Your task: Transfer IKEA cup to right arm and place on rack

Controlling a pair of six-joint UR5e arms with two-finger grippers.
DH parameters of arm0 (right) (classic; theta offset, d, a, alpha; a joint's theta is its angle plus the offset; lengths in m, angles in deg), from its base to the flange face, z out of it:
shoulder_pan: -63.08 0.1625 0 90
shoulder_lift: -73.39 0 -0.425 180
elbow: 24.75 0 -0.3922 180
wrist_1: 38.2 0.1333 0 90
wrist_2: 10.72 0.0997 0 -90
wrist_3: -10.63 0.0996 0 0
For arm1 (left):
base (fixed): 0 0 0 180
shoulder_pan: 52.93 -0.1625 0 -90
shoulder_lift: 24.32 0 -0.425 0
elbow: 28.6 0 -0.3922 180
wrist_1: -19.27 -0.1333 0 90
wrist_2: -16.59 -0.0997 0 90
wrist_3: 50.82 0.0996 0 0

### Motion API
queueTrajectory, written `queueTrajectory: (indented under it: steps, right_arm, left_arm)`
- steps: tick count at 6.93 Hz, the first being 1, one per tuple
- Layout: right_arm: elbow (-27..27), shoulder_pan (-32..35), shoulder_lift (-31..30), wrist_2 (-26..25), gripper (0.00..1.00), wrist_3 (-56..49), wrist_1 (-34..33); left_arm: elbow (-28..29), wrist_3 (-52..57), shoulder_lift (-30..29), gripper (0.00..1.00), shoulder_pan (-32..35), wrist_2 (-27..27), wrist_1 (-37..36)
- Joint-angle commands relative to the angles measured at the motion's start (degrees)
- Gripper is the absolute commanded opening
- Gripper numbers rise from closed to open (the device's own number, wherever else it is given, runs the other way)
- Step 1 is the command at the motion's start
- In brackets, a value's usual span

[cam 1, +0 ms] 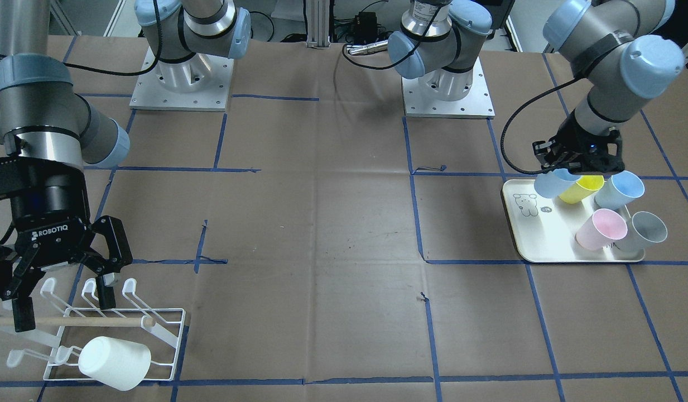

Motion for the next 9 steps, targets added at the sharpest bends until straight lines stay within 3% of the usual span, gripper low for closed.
queueTrajectory:
  steps: [1,3,4,6,8,9]
  right_arm:
    - [0.1,0.8,-2.0,0.2,1.00,0.6,1.3]
    - [0.2,1.5,-2.0,7.6,1.00,7.8,1.2]
    - [-0.4,1.5,-2.4,8.2,1.00,13.2,1.3]
    - [-0.7,2.3,-3.0,8.2,1.00,23.5,0.5]
    - [-2.4,3.8,-3.0,8.3,1.00,45.7,0.2]
    - [-3.6,4.4,-3.2,8.3,1.00,54.6,-1.8]
  left_arm:
    - [15.2,-2.0,-1.7,0.00,0.5,3.4,13.3]
    - [24.6,-2.1,-4.7,0.00,2.4,6.2,19.0]
    - [27.5,-2.2,-6.8,0.00,4.3,7.5,18.9]
    - [28.9,-2.3,-8.6,0.00,5.0,17.1,17.1]
    - [26.6,-1.5,-10.1,0.00,6.1,32.9,6.6]
    - [25.0,-0.6,-10.2,0.00,7.6,37.2,1.5]
